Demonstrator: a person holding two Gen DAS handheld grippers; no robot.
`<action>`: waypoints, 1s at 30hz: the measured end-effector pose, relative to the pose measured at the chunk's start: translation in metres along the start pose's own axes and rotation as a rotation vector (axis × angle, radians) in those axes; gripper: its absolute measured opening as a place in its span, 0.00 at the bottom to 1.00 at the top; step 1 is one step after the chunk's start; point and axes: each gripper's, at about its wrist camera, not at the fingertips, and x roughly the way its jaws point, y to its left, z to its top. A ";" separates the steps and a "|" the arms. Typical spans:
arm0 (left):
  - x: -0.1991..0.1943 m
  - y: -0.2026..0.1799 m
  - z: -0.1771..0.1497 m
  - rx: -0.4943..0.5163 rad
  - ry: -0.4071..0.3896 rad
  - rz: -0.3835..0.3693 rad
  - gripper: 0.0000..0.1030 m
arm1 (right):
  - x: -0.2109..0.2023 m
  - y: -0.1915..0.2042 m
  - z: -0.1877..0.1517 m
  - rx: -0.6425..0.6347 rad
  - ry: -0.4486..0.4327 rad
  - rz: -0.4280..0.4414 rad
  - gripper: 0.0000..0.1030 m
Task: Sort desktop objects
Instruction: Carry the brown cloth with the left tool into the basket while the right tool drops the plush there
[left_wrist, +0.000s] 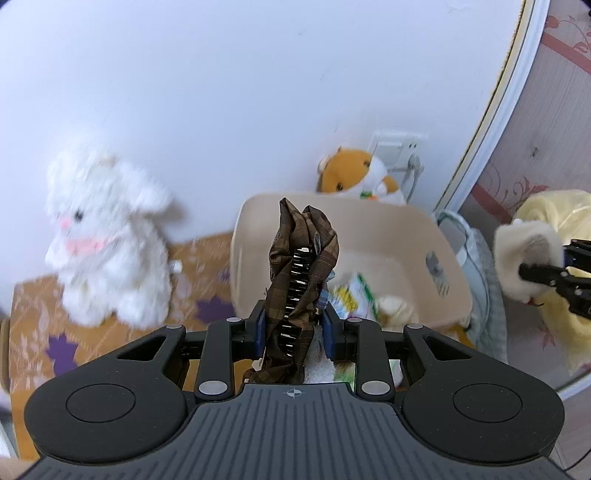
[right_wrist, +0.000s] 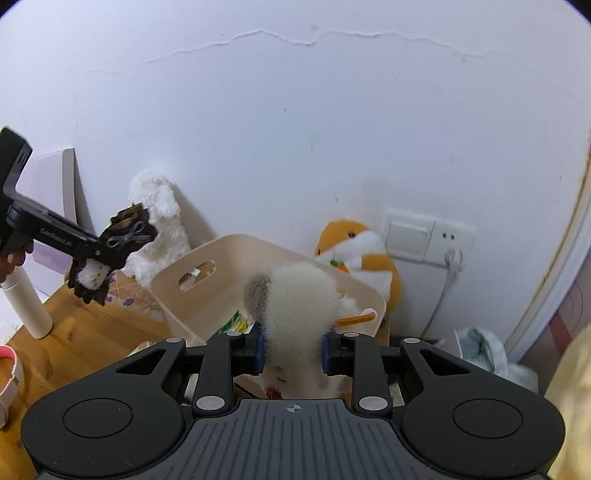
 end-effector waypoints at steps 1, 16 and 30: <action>0.004 -0.005 0.004 0.002 -0.007 0.006 0.28 | 0.004 0.000 0.004 -0.009 -0.003 0.000 0.25; 0.092 -0.058 0.024 0.016 0.061 0.082 0.28 | 0.076 -0.006 0.017 -0.035 0.037 0.049 0.25; 0.145 -0.079 0.019 0.025 0.180 0.064 0.38 | 0.129 -0.013 -0.013 -0.020 0.186 0.113 0.49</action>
